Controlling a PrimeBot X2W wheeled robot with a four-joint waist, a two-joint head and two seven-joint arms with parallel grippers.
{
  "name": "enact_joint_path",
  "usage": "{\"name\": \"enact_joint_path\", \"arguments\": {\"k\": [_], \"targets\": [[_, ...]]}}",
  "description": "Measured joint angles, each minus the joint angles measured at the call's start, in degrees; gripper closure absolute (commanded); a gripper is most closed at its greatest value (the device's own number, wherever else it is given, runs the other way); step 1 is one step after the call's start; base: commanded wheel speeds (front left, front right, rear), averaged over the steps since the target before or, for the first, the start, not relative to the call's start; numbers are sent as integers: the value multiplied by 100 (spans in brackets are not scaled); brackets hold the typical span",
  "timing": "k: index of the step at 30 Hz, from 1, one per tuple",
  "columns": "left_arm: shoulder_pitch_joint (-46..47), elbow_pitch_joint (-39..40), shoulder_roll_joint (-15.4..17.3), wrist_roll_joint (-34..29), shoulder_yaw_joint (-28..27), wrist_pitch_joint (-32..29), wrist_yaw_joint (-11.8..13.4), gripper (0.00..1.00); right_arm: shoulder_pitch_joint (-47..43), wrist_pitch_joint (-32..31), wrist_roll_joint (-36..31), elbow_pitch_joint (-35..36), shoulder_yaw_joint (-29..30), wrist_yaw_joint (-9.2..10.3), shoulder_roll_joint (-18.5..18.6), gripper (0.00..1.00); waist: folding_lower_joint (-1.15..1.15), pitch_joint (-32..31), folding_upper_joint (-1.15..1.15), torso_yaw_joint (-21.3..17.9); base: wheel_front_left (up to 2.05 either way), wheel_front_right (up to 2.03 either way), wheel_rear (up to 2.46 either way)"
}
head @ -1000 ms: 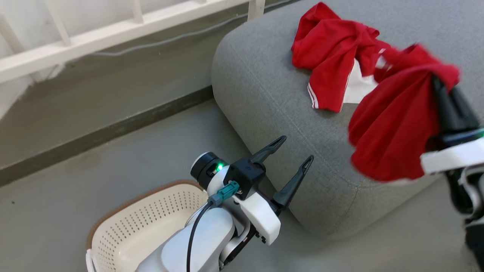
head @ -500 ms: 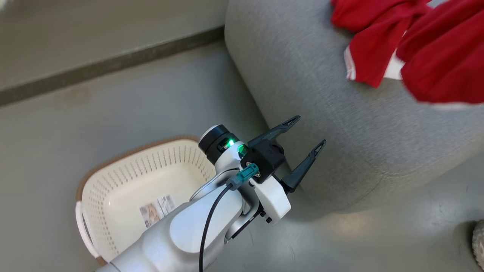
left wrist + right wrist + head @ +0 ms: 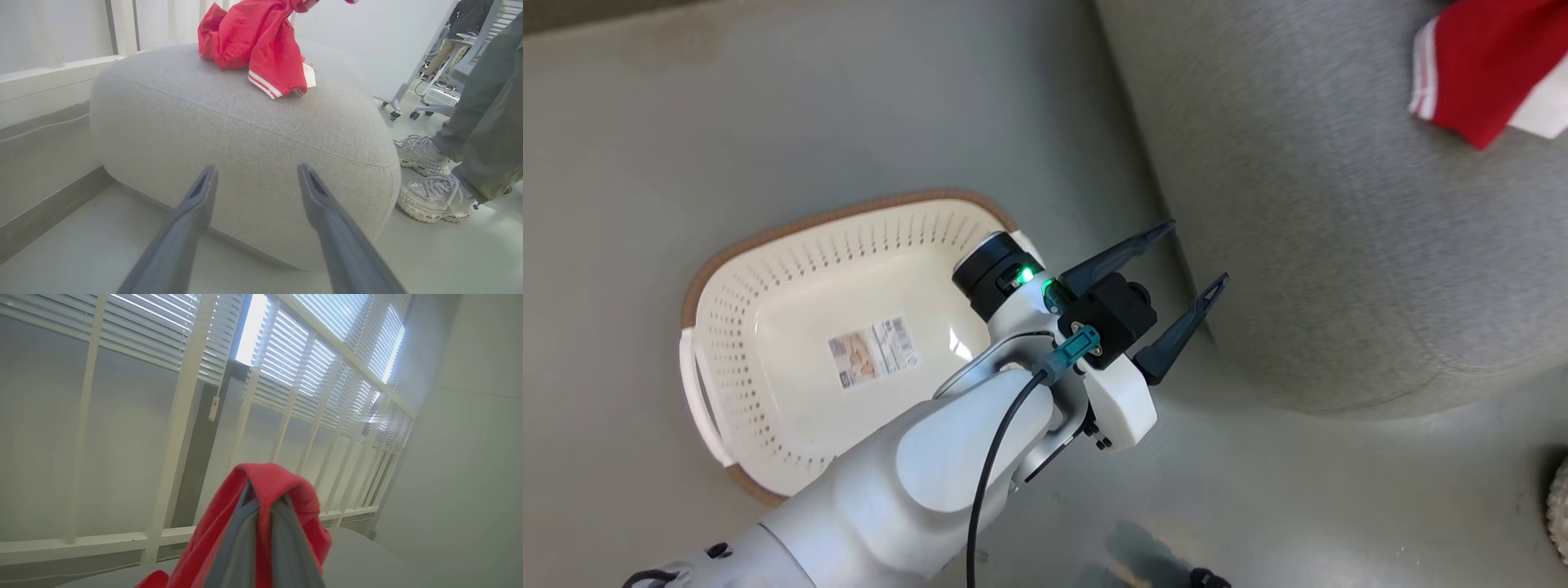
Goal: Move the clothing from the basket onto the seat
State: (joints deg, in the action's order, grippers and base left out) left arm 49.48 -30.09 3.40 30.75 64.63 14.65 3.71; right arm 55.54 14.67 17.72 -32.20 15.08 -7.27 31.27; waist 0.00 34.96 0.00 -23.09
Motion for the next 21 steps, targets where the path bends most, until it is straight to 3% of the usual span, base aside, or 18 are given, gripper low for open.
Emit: {"name": "enact_joint_path", "arguments": {"k": [8,14,21], "targets": [[150,-101,15,3,148,0,126,0,524,0,-611,-406,924,0,472,100,0,540,0,293,0,0,0],[151,-176,21,18,222,0,189,0,850,1,-1263,-832,1425,-1,592,100,0,826,0,435,0,0,0],[149,-223,21,111,335,0,193,0,1165,2,-1788,-2085,1924,-5,615,100,0,989,0,585,0,0,0]]}}
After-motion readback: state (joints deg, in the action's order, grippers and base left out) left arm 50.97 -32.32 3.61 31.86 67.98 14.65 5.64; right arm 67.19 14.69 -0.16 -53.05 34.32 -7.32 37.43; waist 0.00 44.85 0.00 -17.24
